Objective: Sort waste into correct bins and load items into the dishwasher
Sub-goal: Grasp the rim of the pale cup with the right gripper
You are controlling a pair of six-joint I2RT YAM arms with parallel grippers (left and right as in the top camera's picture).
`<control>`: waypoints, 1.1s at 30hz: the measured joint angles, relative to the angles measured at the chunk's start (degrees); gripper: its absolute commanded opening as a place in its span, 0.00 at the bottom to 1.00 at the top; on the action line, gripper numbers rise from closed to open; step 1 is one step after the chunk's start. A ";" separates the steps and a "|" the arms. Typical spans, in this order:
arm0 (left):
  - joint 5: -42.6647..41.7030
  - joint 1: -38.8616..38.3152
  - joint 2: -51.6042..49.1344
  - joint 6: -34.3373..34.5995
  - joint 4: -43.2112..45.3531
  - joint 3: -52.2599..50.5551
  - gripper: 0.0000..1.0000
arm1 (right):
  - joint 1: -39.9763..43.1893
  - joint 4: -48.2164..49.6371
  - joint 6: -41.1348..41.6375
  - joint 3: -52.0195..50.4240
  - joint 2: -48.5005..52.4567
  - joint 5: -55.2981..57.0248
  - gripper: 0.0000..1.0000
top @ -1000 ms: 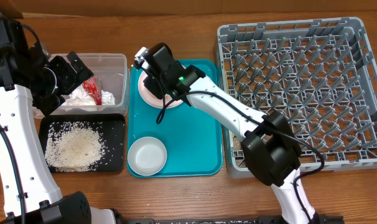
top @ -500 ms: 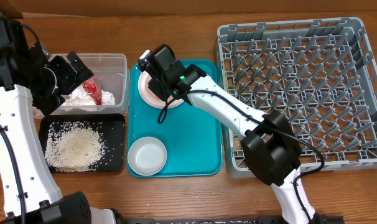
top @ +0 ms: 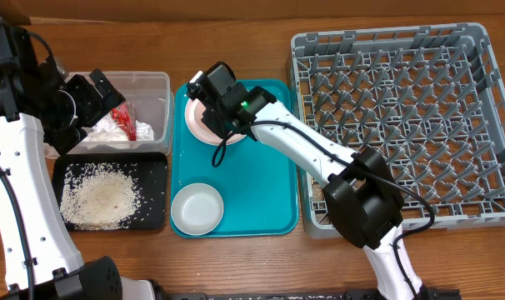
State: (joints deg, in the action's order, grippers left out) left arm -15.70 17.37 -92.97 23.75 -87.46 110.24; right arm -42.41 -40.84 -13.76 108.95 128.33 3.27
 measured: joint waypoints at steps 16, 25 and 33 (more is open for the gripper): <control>0.00 0.00 0.00 0.00 0.00 0.02 1.00 | 0.02 -0.96 -0.04 0.00 0.00 0.13 0.20; 0.00 0.00 0.00 0.00 0.00 0.02 1.00 | 0.00 -2.01 -0.13 0.00 0.00 0.11 0.04; 0.00 0.00 0.00 0.00 0.00 0.00 1.00 | 0.02 -2.21 -0.04 -0.04 0.00 0.17 0.04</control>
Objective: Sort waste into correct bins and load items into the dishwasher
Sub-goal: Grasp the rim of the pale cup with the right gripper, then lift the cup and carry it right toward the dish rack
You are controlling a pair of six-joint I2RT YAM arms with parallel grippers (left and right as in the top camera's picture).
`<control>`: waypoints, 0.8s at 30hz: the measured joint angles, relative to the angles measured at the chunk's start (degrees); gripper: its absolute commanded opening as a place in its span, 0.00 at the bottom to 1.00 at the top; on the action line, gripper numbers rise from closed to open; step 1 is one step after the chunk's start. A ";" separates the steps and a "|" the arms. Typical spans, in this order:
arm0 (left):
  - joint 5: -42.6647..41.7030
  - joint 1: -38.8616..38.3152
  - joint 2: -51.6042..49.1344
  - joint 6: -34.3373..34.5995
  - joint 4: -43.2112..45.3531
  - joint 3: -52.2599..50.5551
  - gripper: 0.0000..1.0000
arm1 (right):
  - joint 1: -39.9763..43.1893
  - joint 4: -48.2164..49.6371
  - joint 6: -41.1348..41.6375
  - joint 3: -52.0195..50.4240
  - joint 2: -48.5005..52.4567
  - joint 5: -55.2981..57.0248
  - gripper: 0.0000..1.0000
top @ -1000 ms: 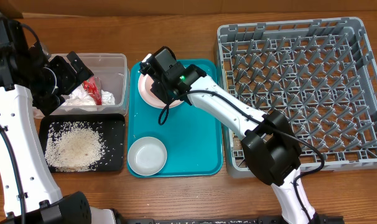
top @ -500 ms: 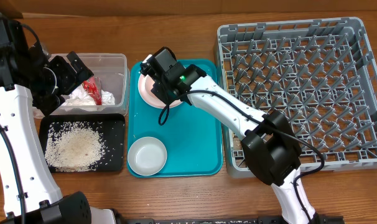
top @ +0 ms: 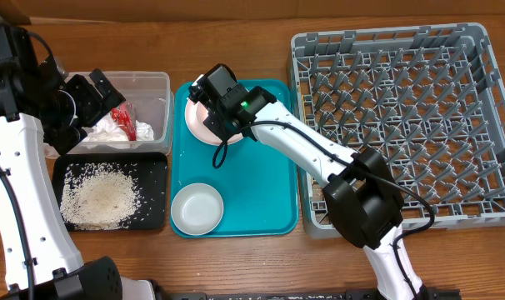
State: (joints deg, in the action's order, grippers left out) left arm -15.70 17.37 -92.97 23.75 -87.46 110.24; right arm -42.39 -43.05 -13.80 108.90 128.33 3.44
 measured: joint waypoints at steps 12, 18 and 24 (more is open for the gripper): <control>0.00 0.00 0.00 0.00 0.00 0.00 1.00 | 0.90 -4.63 1.07 3.45 -9.84 -4.46 0.04; -0.02 0.00 0.00 0.00 -0.02 0.02 1.00 | 13.40 -6.10 2.67 6.71 -23.26 -25.44 0.04; 0.00 0.00 0.00 0.00 0.02 0.00 1.00 | 32.35 -7.54 3.21 7.32 -21.86 -52.09 0.04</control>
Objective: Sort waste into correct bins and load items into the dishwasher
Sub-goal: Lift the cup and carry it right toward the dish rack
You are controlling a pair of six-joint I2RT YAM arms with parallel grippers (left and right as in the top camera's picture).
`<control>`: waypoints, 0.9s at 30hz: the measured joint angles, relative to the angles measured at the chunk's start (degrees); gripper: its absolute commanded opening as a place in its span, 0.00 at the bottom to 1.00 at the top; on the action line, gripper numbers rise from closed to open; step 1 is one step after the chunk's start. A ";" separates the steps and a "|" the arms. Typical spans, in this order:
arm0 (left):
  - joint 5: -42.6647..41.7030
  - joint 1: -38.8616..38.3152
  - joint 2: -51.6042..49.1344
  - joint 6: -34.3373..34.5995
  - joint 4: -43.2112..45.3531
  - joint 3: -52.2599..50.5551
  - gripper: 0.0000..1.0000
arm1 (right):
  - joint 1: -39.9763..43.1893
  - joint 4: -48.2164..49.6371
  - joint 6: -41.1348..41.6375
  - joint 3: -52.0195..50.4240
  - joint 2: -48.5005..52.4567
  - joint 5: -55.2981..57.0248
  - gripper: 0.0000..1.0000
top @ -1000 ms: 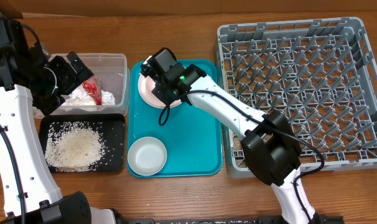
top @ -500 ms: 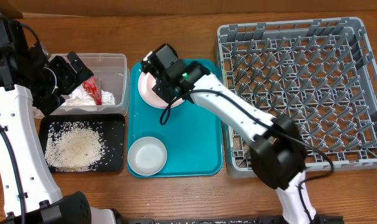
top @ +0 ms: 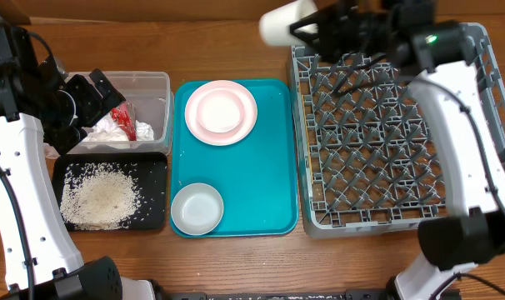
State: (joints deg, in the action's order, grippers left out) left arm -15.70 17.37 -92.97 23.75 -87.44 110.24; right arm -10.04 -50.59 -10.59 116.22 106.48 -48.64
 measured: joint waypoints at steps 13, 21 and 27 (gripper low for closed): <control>0.00 0.00 0.00 0.00 -0.02 0.02 1.00 | 11.28 6.45 0.09 -0.31 17.68 -28.50 0.04; 0.00 0.00 0.00 0.00 -0.04 0.00 1.00 | 11.08 9.60 0.07 -0.52 25.99 -32.52 0.04; 0.00 0.00 0.00 0.00 -0.02 0.02 1.00 | 11.08 9.51 0.07 -0.52 27.10 -33.24 0.04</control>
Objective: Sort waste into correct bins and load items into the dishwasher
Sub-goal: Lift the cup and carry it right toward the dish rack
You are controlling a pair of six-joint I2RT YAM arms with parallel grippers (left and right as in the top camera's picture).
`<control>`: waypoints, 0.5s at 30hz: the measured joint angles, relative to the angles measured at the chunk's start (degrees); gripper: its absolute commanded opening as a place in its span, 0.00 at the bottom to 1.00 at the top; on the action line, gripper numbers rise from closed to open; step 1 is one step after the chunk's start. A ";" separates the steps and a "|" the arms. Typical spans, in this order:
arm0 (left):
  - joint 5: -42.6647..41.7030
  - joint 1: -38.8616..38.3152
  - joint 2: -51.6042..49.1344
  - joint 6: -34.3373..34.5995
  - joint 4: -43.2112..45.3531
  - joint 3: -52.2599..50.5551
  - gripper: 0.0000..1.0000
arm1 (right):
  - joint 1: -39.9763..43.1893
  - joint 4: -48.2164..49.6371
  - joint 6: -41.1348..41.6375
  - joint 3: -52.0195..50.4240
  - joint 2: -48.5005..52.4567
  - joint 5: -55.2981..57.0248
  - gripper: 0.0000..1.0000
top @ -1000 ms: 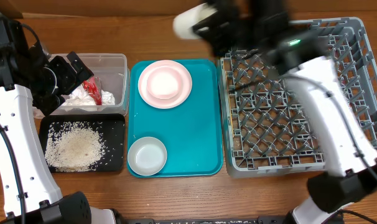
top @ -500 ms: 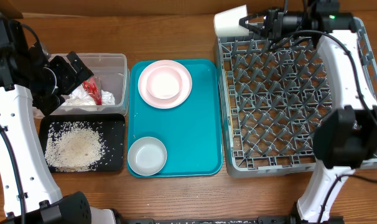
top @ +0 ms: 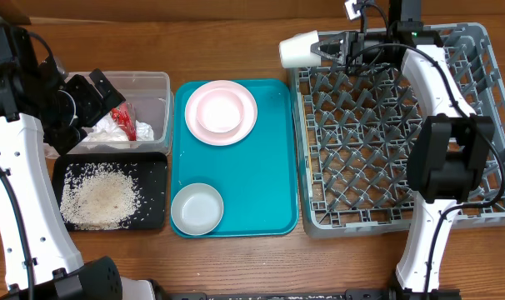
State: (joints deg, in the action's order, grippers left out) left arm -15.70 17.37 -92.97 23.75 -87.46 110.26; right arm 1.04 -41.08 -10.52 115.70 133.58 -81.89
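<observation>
A white cup (top: pixel 298 48) hangs on its side over the far left corner of the grey dishwasher rack (top: pixel 386 158), with my right gripper (top: pixel 326 47) shut on it. The teal tray (top: pixel 257 183) carries a pink plate (top: pixel 246 117) with a small pink bowl (top: pixel 221 110) on it, and a white bowl (top: pixel 197 208) at its near end. My left gripper (top: pixel 102 92) stands open above the clear waste bin (top: pixel 152 79), holding nothing.
The clear bin holds crumpled white and red wrappers (top: pixel 123 125). A black tray (top: pixel 157 167) with spilled rice (top: pixel 98 198) lies in front of it. The rack fills the right side, and its tines stand upright throughout.
My right gripper and the white cup have come down and a little to the right, from beyond the rack's far left corner to just over that corner. The left arm has not moved.
My right gripper was down over the pink plate on the tray at the first two moments. Then it held a white cup high beyond the rack's far left corner, with the plate and pink bowl uncovered. Now the cup is at the rack's corner.
</observation>
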 measured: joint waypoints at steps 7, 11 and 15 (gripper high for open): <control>0.00 0.00 0.00 0.00 0.00 -0.02 1.00 | 0.00 -2.73 0.02 -0.02 0.00 2.08 0.04; 0.00 0.00 0.00 0.00 0.00 -0.02 1.00 | 0.00 -3.23 0.00 -0.46 0.00 3.43 0.04; 0.00 0.00 0.00 0.00 0.00 0.00 1.00 | 0.00 -3.30 -0.02 -1.36 0.00 4.70 0.04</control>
State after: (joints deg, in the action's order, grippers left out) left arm -15.70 17.37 -92.97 23.75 -87.46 110.26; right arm 1.04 -44.38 -10.55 114.34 133.58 -77.19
